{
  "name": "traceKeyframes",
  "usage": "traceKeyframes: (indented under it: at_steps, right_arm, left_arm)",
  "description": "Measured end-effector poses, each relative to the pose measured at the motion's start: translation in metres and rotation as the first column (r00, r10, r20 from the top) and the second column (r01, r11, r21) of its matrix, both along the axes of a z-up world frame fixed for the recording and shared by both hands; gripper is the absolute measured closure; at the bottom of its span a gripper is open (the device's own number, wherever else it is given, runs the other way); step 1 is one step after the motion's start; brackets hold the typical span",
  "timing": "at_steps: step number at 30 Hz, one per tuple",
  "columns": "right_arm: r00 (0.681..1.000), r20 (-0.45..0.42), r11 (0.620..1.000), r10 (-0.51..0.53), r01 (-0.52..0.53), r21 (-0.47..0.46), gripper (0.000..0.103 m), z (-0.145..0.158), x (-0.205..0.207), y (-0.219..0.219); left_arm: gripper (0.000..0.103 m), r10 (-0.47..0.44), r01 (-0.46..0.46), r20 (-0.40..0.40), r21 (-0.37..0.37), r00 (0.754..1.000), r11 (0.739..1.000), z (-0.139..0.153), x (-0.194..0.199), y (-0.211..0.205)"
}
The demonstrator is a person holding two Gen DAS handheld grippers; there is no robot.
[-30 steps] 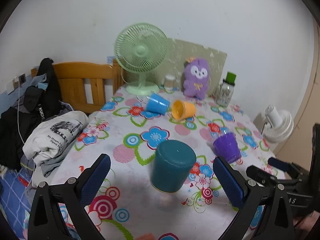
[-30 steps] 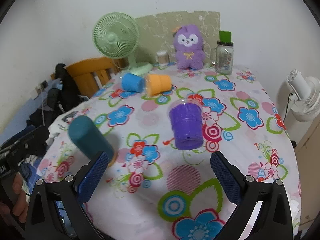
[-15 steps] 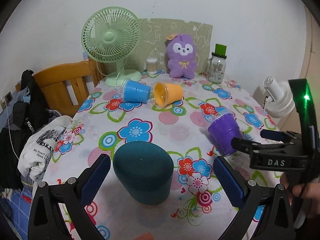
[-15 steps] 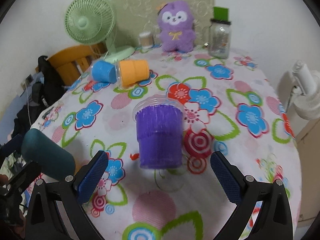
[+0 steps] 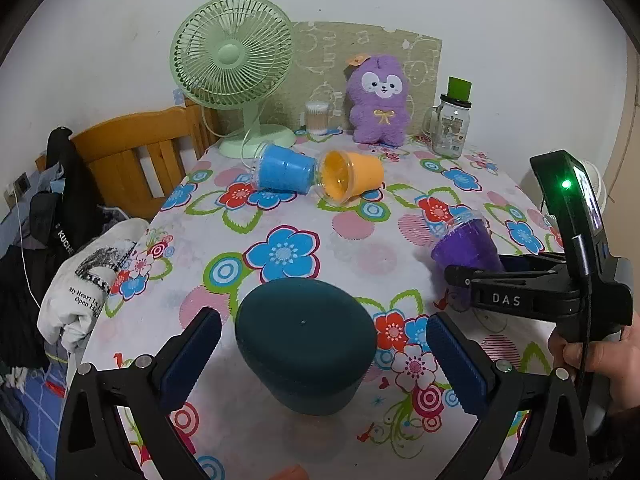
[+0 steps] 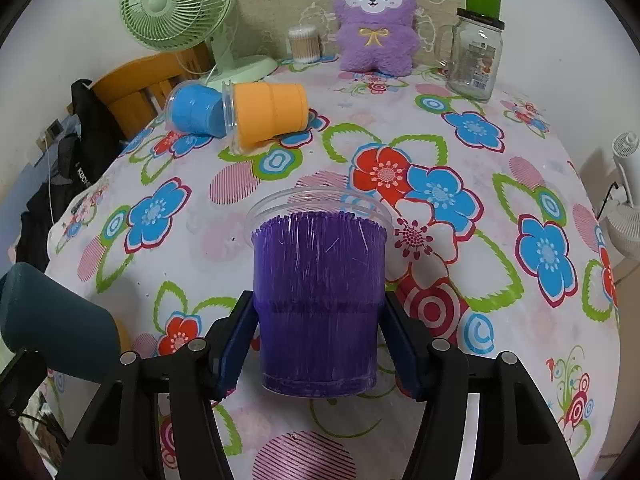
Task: Flip cup upside down
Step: 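Close the right gripper around the purple cup and lift it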
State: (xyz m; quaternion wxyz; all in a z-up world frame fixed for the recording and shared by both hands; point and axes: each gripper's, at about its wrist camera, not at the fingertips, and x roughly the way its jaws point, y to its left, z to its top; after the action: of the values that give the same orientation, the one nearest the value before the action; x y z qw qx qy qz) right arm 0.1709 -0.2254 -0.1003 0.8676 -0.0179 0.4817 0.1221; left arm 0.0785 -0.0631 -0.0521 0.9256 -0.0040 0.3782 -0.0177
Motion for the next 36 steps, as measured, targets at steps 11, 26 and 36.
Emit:
traceKeyframes:
  at_steps: [11,26,36]
  right_arm:
    - [0.998,0.058,0.998,0.032,-0.035,0.051,0.039,0.033,-0.053,0.02]
    - [0.999,-0.024,0.999,0.034,-0.033,0.042,0.039,0.006,-0.107,0.047]
    - [0.999,-0.042,1.0,0.021,-0.02,0.015,0.039,-0.002,-0.121,0.052]
  left_arm:
    - [0.0,0.005,-0.005,0.004,-0.045,1.0,0.999,0.003,-0.019,0.011]
    - [0.0,0.01,-0.012,-0.028,-0.086,1.0,0.996,-0.013,-0.078,0.021]
    - [0.0,0.0,-0.004,-0.038,-0.105,0.999,0.994,-0.022,-0.097,0.01]
